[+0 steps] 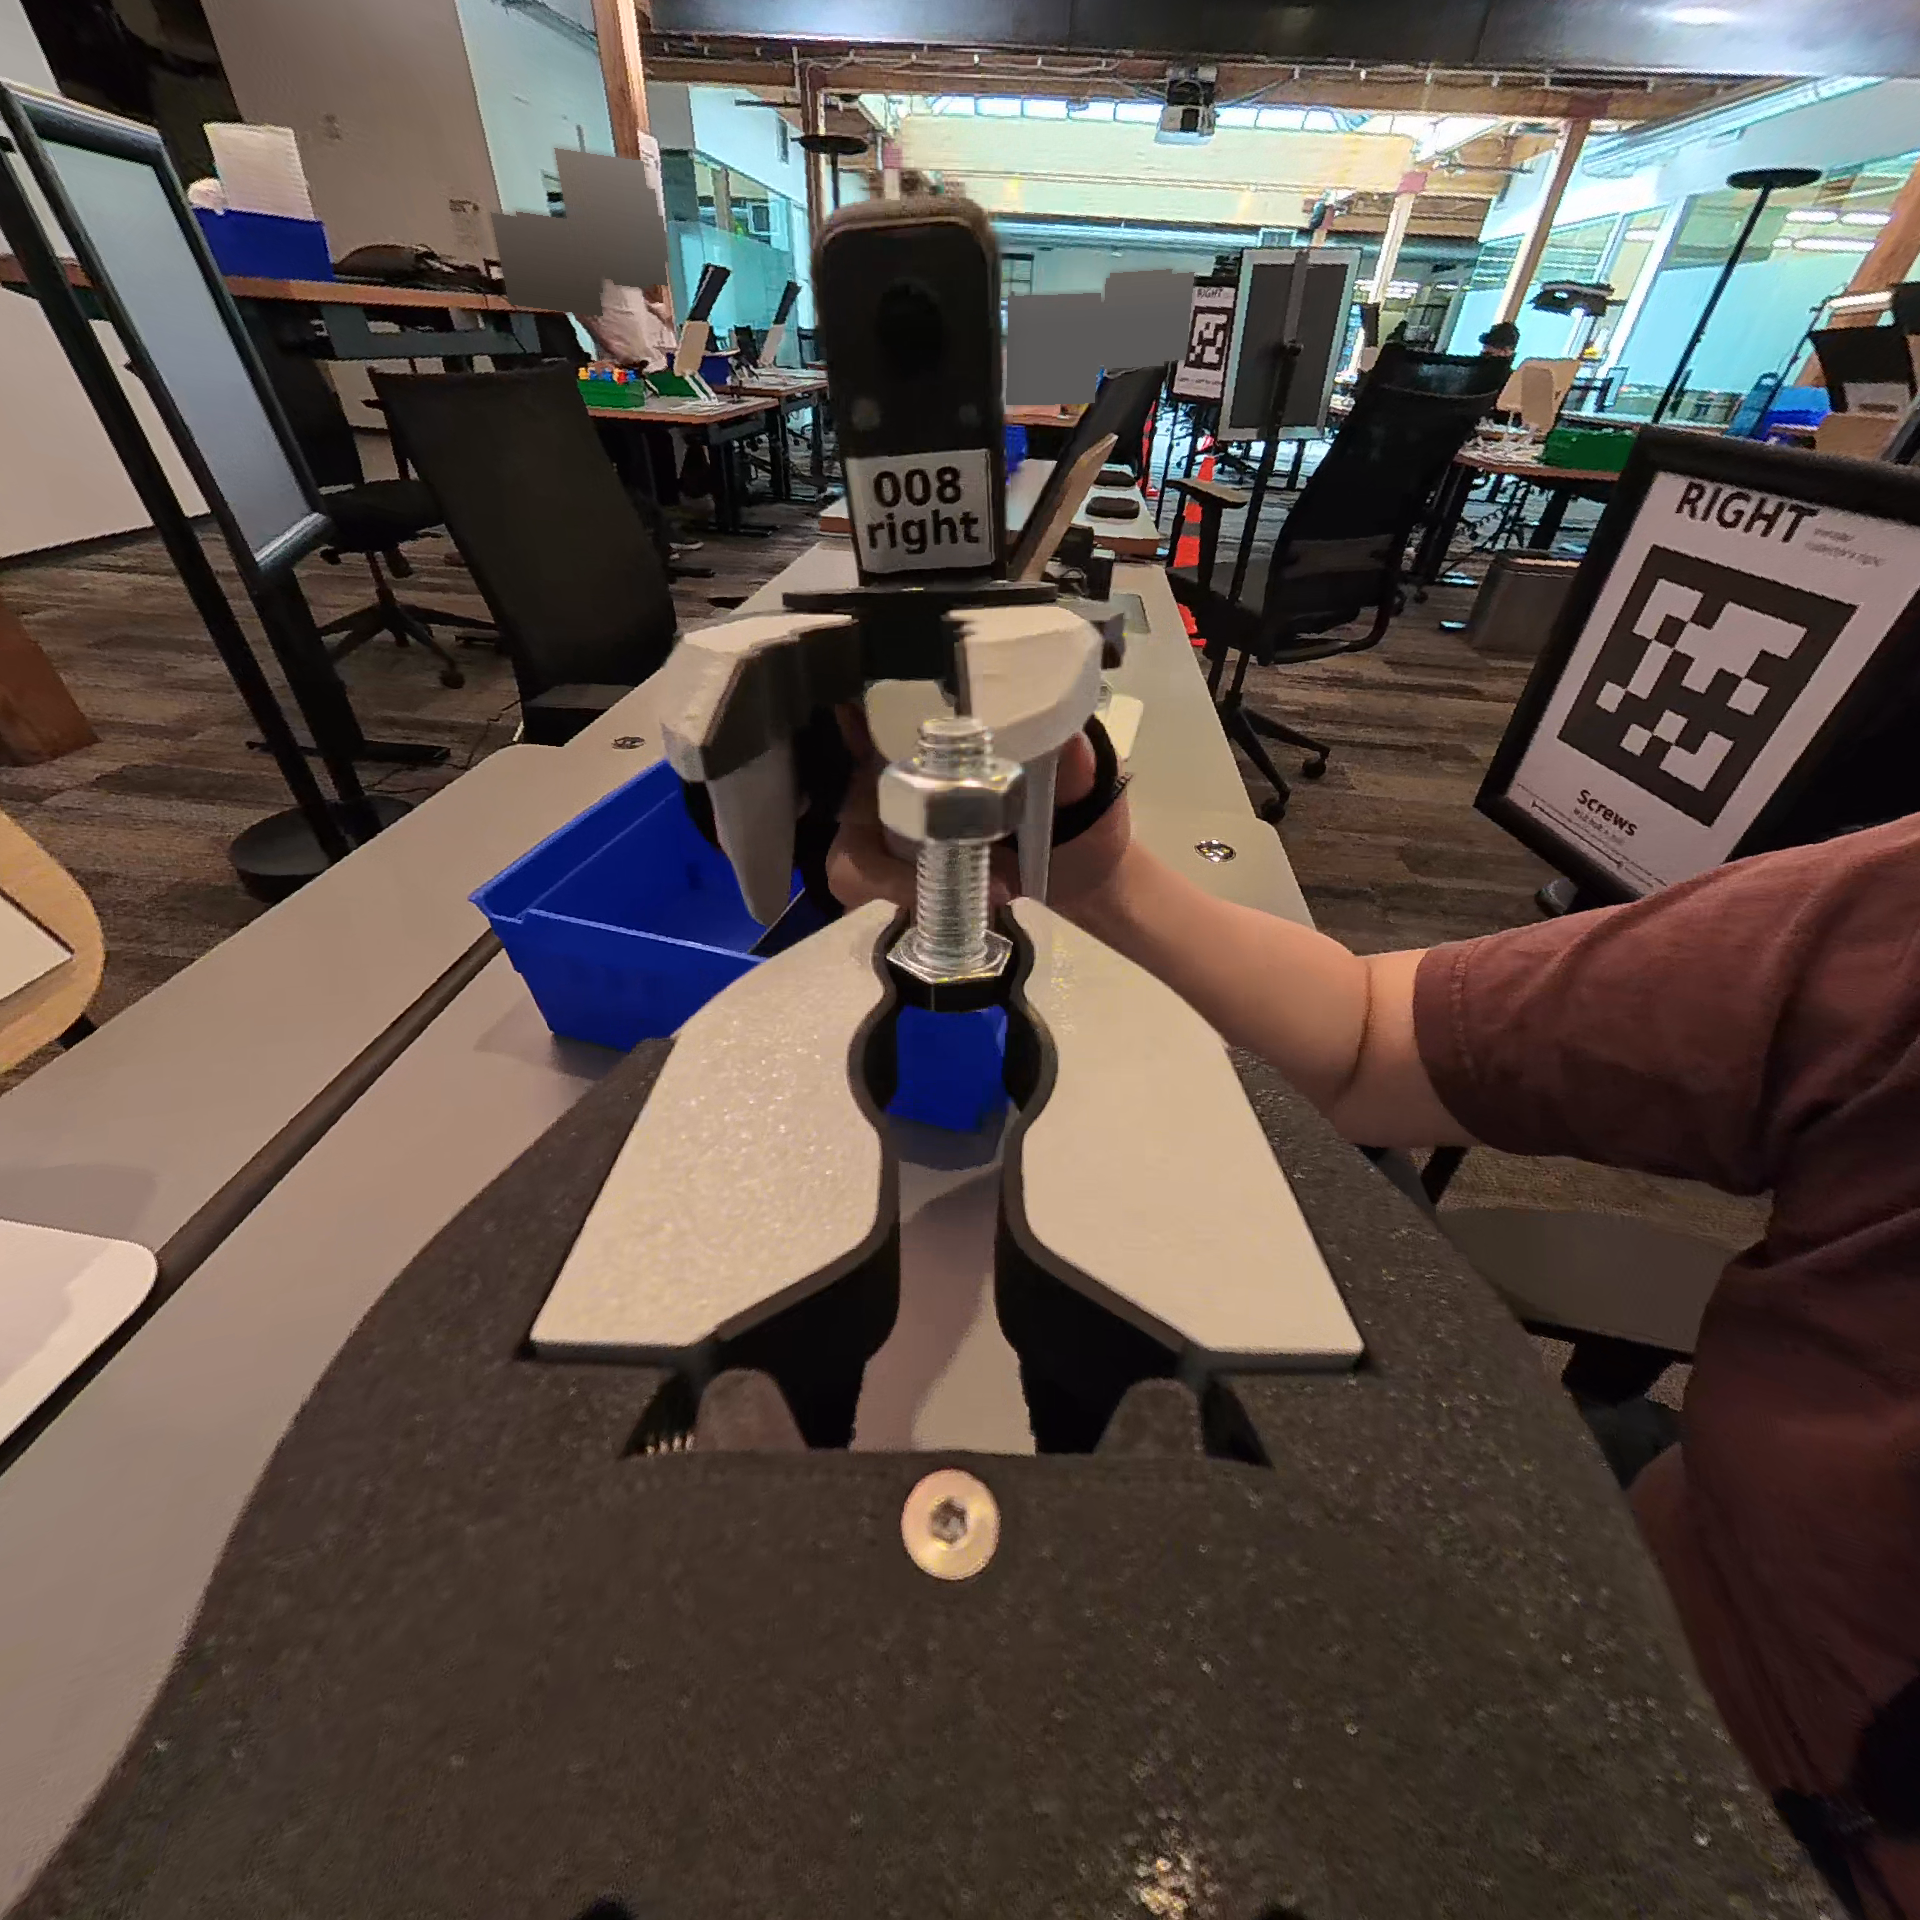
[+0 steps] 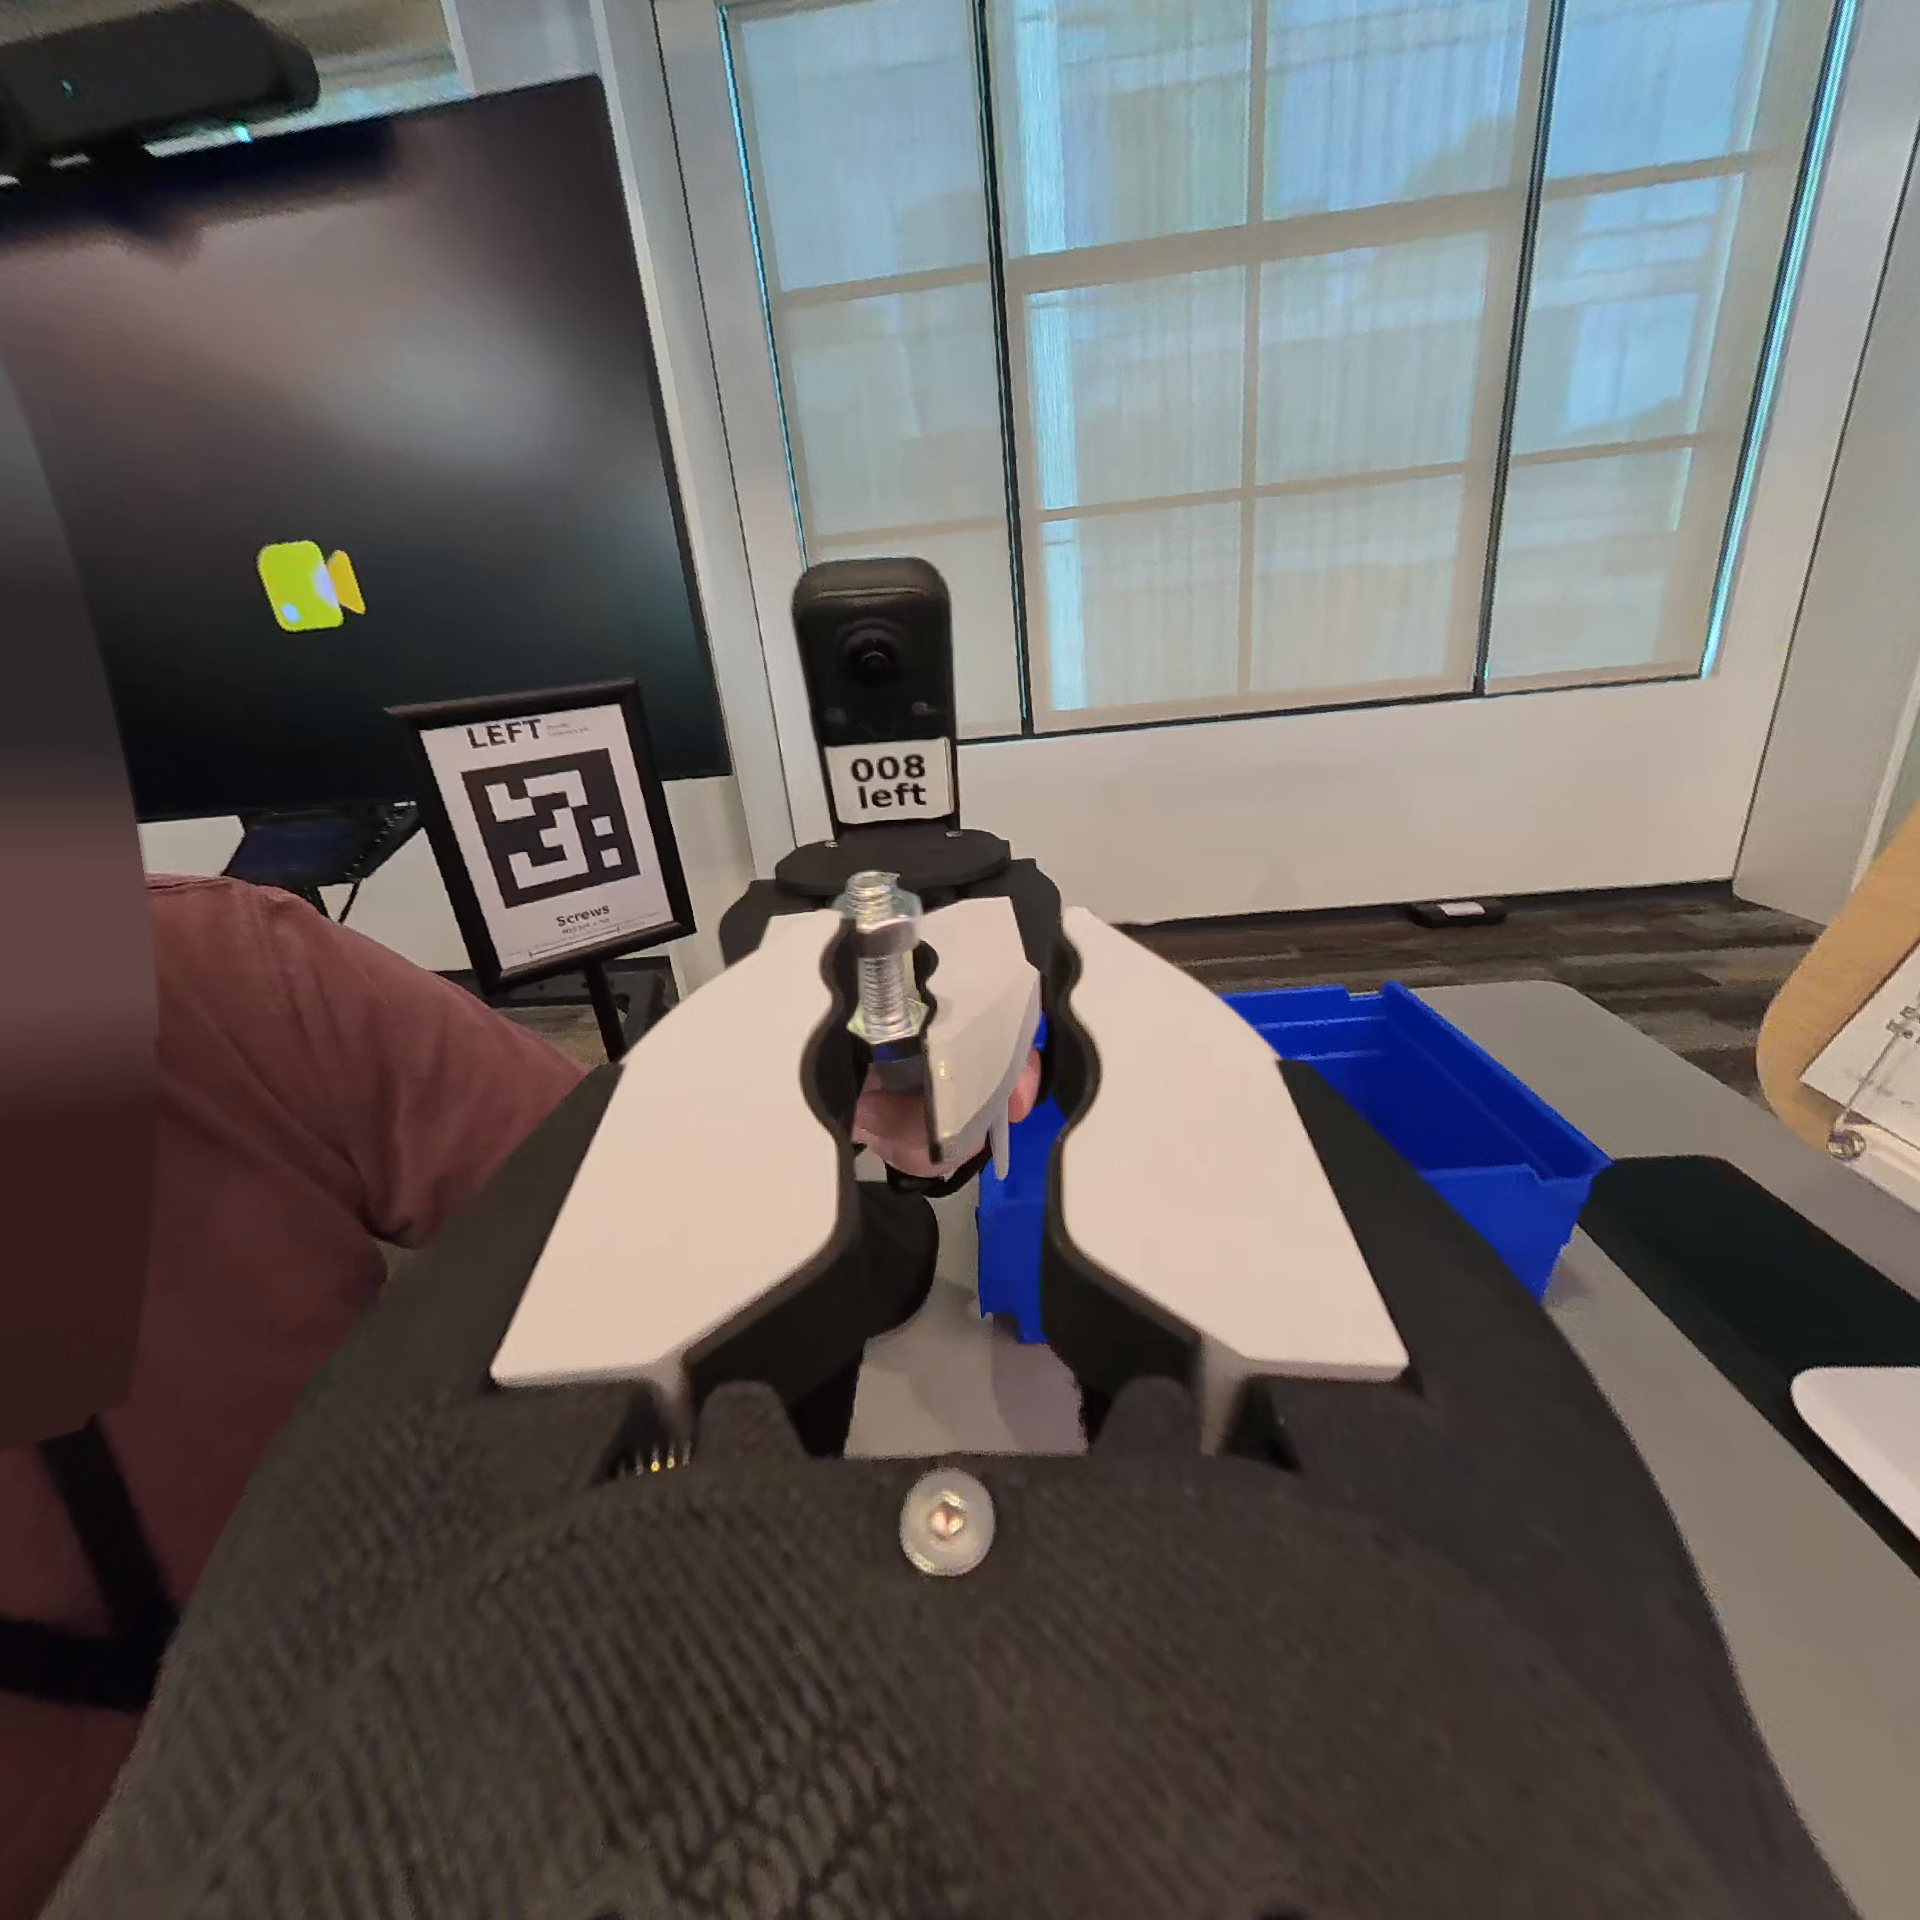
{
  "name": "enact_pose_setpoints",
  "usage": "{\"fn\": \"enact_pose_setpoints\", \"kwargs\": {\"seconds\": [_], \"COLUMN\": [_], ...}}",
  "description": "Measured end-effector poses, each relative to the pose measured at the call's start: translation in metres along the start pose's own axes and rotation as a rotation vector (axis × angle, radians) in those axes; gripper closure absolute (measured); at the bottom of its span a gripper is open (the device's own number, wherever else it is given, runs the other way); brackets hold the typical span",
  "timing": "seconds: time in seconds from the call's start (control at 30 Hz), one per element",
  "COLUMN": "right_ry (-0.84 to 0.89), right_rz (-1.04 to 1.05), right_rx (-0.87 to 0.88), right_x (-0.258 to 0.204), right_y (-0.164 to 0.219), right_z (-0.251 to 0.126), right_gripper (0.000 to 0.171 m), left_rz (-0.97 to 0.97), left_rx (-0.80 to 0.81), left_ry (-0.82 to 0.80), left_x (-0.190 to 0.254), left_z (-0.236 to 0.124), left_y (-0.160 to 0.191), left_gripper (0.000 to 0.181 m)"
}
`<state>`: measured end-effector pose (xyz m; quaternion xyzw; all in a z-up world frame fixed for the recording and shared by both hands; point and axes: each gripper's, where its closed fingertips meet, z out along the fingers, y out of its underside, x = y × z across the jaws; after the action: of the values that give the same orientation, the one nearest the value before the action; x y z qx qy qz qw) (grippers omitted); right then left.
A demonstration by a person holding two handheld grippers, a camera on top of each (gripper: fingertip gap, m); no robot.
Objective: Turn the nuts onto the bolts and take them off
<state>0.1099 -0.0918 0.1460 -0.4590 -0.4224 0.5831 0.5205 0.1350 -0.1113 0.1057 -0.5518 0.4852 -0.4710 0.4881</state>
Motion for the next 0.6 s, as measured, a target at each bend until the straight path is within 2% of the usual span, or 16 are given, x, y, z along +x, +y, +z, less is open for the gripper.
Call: {"fn": "enact_pose_setpoints", "kwargs": {"seconds": [0.23,0.37,0.47,0.6], "right_ry": [-0.022,-0.065,-0.084,-0.059], "right_rz": [-0.058,0.019,-0.011,-0.098], "right_rx": [-0.026,-0.001,-0.006,-0.009], "right_x": [-0.013,-0.009,-0.016,-0.021], "right_y": [0.005,0.001,0.004,0.005], "right_z": [0.010,0.002,0.007,0.012], "right_gripper": [0.134,0.134,0.135,0.151], "left_rz": [0.012,0.018,0.007,0.010], "left_rx": [-0.002,0.009,0.008,0.004], "left_ry": [0.011,0.016,0.025,0.025], "left_x": [0.004,0.006,0.006,0.006], "left_z": [0.004,0.001,0.000,0.003], "left_y": [0.001,-0.003,-0.002,0.000], "left_gripper": [0.166,0.166,0.166,0.166]}}
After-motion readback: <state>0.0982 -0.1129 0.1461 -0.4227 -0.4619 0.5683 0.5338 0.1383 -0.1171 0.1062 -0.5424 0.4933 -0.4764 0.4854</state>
